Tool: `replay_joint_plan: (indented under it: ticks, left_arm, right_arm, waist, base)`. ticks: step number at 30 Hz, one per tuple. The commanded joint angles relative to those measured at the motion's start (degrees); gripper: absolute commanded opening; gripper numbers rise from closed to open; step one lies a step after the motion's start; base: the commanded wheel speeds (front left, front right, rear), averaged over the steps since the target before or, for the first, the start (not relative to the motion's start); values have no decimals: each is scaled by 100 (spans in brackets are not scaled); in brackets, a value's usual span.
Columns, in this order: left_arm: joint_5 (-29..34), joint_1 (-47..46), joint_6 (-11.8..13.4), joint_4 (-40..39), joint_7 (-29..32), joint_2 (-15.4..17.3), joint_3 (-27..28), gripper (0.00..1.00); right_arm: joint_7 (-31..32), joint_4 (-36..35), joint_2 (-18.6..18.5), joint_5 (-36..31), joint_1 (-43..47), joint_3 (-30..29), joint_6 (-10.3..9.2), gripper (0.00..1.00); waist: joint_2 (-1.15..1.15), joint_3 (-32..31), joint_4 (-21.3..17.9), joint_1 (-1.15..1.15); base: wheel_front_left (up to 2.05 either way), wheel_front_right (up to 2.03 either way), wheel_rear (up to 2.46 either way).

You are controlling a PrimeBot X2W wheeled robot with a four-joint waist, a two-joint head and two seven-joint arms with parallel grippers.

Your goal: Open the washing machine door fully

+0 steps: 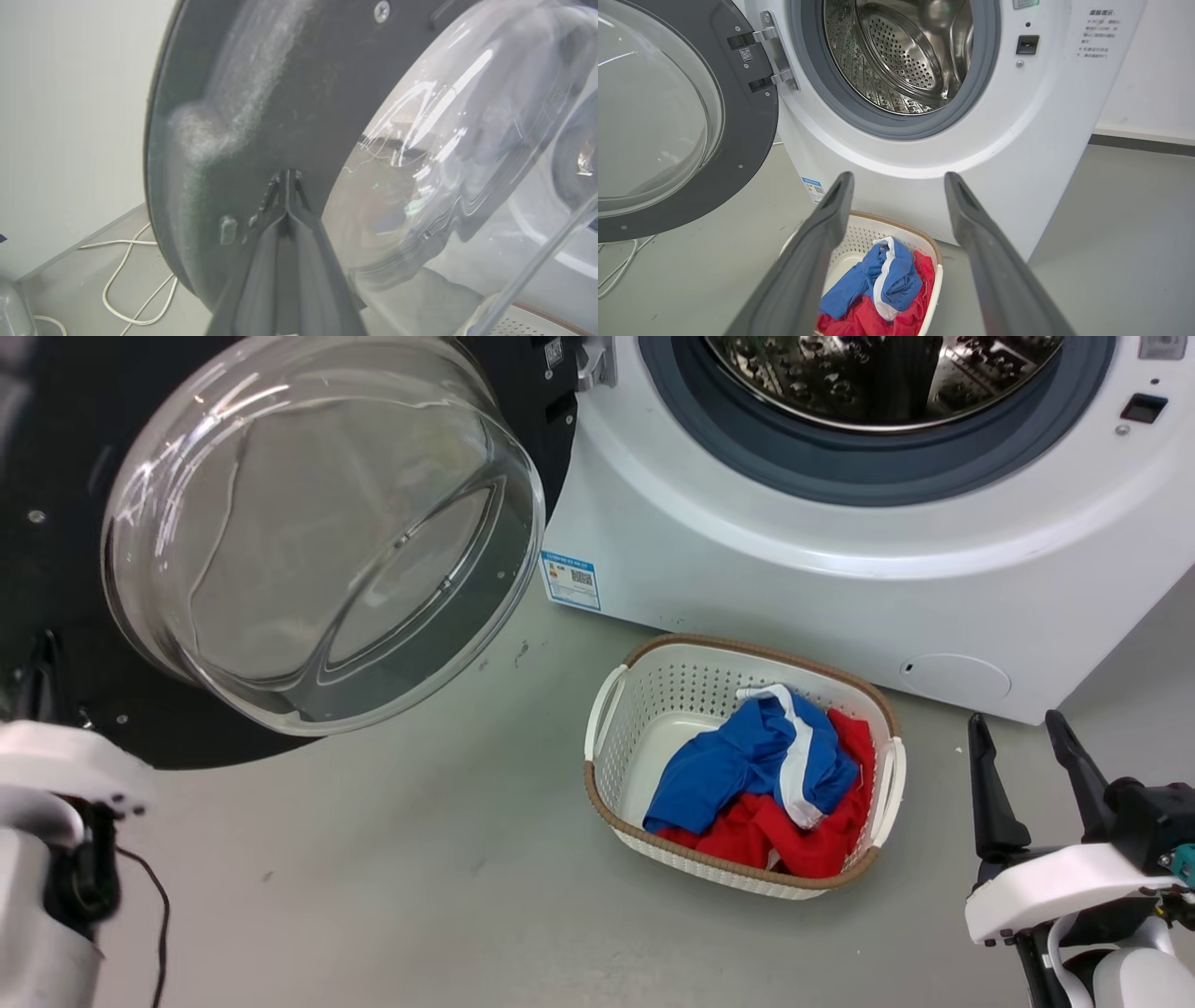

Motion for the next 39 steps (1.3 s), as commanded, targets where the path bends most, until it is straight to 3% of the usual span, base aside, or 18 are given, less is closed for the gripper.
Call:
replay_joint_plan:
  ticks: [1, 15, 23, 24, 25, 26, 28, 39]
  left_arm:
    - [22, 141, 48, -64, -39, -53, -5, 0]
    - [694, 2238, 861, -2262, -63, -515, -257, 0]
    - [950, 2578, 968, -3067, 157, -798, -864, 1]
    - [967, 2561, 961, -3116, 158, -862, -939, 20]
    - [999, 2531, 951, -3149, 166, -890, -1008, 28]
    - [1010, 2468, 917, -3160, 165, -906, -1050, 45]
    - [1003, 2363, 853, -3120, 172, -943, -1110, 100]
    - [1323, 1887, 710, -2554, -41, -1188, -1174, 100]
  right_arm:
    - [-42, 32, 7, 44, 0, 18, -1, 100]
    - [-200, 275, 6, 184, 435, 63, -1, 100]
    - [-121, 148, 7, 65, 527, 157, -1, 100]
    - [-110, 125, 6, 41, 538, 160, -1, 100]
    - [-99, 99, 6, 46, 548, 170, -1, 100]
    - [-99, 84, 6, 53, 553, 178, -1, 100]
    - [-70, 66, 6, 27, 565, 228, -1, 100]
    - [-24, -28, 6, -21, 612, 326, -1, 100]
  waist:
    - [0, -95, -20, 0]
    - [0, -1016, -159, 0]
    - [0, -1175, -546, 0]
    - [0, -1186, -613, 0]
    - [0, -1191, -682, 0]
    - [0, -1189, -759, 0]
    - [0, -1186, -921, 0]
    - [0, -1184, -1752, 0]
  base:
    - [0, 0, 0]
    - [0, 0, 0]
    - [0, 0, 0]
    - [0, 0, 0]
    - [0, 0, 0]
    - [0, 0, 0]
    - [0, 0, 0]
    - [0, 0, 0]
